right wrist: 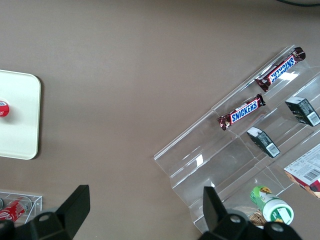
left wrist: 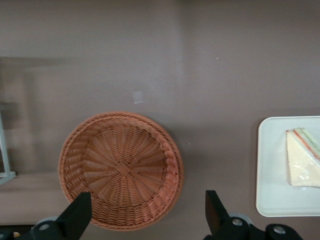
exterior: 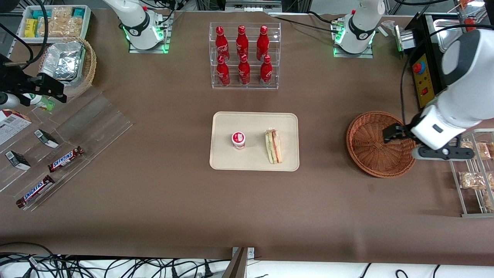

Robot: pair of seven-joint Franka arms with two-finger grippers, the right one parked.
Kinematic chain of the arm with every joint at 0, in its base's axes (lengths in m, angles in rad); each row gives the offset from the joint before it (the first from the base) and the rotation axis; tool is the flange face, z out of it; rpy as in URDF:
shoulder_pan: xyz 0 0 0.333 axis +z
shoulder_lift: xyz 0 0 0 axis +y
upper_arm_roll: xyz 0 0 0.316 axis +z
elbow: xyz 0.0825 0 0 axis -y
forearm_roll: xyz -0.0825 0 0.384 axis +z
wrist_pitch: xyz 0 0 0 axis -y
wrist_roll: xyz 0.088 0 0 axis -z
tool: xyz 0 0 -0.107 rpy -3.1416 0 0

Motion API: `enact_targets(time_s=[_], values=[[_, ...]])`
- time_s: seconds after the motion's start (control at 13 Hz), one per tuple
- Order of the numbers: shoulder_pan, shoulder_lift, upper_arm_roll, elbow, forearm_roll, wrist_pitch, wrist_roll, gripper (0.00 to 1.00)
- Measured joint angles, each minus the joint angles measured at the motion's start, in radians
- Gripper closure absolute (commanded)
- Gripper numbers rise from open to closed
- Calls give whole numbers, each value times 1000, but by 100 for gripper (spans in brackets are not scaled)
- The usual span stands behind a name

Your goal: Place sandwich from basket to tray

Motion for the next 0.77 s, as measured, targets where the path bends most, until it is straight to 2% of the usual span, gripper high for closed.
enact_targets(time_s=[0.54,0.77], values=[[74,4,10,1,0,-7,97,0],[59,7,36,1,0,-7,106,0]])
